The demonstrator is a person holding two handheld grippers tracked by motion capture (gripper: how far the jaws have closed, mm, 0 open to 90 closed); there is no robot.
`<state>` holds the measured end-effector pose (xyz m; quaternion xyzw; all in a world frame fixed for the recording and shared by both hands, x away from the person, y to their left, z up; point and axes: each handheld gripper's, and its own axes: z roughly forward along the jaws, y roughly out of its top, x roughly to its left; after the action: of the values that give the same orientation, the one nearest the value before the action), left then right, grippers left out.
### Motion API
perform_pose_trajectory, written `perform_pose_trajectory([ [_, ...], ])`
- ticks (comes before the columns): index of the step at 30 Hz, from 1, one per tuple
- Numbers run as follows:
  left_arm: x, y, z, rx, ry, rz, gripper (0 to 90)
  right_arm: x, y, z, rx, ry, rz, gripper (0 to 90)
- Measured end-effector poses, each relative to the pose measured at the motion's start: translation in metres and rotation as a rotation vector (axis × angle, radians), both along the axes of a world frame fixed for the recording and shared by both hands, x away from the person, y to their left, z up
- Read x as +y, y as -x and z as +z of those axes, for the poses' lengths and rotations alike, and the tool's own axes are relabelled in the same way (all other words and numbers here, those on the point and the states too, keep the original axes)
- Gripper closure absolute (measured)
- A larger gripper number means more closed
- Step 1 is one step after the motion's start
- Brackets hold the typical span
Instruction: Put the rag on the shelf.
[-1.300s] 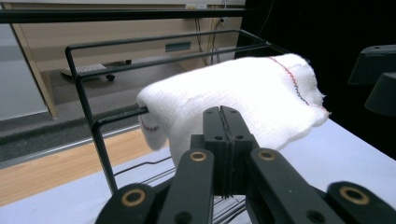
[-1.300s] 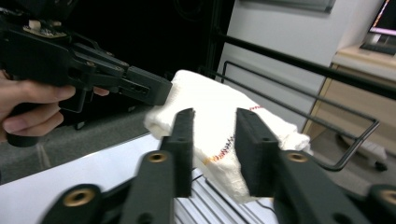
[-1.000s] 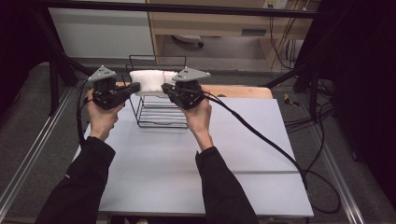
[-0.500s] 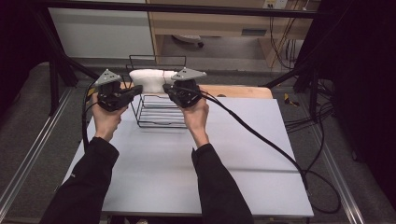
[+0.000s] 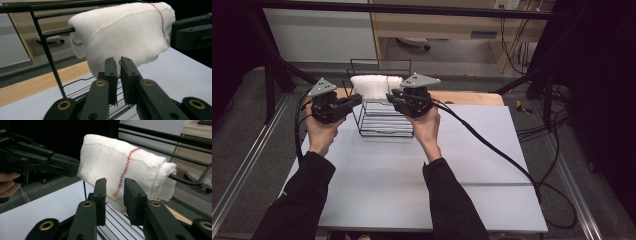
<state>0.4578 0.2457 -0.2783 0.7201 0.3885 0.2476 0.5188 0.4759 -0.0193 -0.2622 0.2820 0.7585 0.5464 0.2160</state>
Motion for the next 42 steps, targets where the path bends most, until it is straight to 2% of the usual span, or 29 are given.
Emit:
perform_pose_trajectory([
  [4, 0.005, 0.007, -0.006, 0.010, -0.012, -0.004, 71.1, -0.008, 0.005, -0.001, 0.028, 0.011, 0.005, 58.5],
  [8, 0.010, 0.014, -0.016, 0.041, -0.017, -0.004, 57.7, -0.020, 0.011, -0.004, 0.051, 0.020, 0.009, 47.9],
  [13, 0.015, 0.024, -0.033, 0.071, -0.055, -0.020, 41.8, -0.040, 0.018, -0.013, 0.099, 0.009, 0.002, 36.3],
  [17, 0.020, 0.031, -0.045, 0.091, -0.063, -0.032, 31.5, -0.058, 0.023, -0.021, 0.128, -0.004, 0.001, 26.4],
  [19, 0.020, 0.034, -0.050, 0.097, -0.080, -0.035, 26.4, -0.067, 0.025, -0.026, 0.141, -0.008, 0.001, 21.0],
  [24, 0.022, 0.042, -0.065, 0.116, -0.103, -0.041, 17.9, -0.089, 0.030, -0.044, 0.172, -0.001, 0.011, 10.7],
  [27, 0.022, 0.047, -0.075, 0.127, -0.133, -0.053, 14.3, -0.104, 0.033, -0.057, 0.187, -0.009, 0.005, 7.5],
  [29, 0.021, 0.050, -0.080, 0.130, -0.137, -0.058, 12.3, -0.113, 0.036, -0.066, 0.197, -0.009, 0.002, 5.9],
  [34, 0.022, 0.057, -0.097, 0.156, -0.142, -0.070, 7.1, -0.132, 0.045, -0.088, 0.225, -0.019, -0.005, 3.1],
  [38, 0.024, 0.064, -0.109, 0.172, -0.142, -0.078, 6.3, -0.147, 0.052, -0.102, 0.237, -0.027, -0.011, 0.6],
  [42, 0.025, 0.069, -0.119, 0.182, -0.130, -0.094, 6.3, -0.159, 0.061, -0.114, 0.248, -0.009, -0.009, 0.4],
])
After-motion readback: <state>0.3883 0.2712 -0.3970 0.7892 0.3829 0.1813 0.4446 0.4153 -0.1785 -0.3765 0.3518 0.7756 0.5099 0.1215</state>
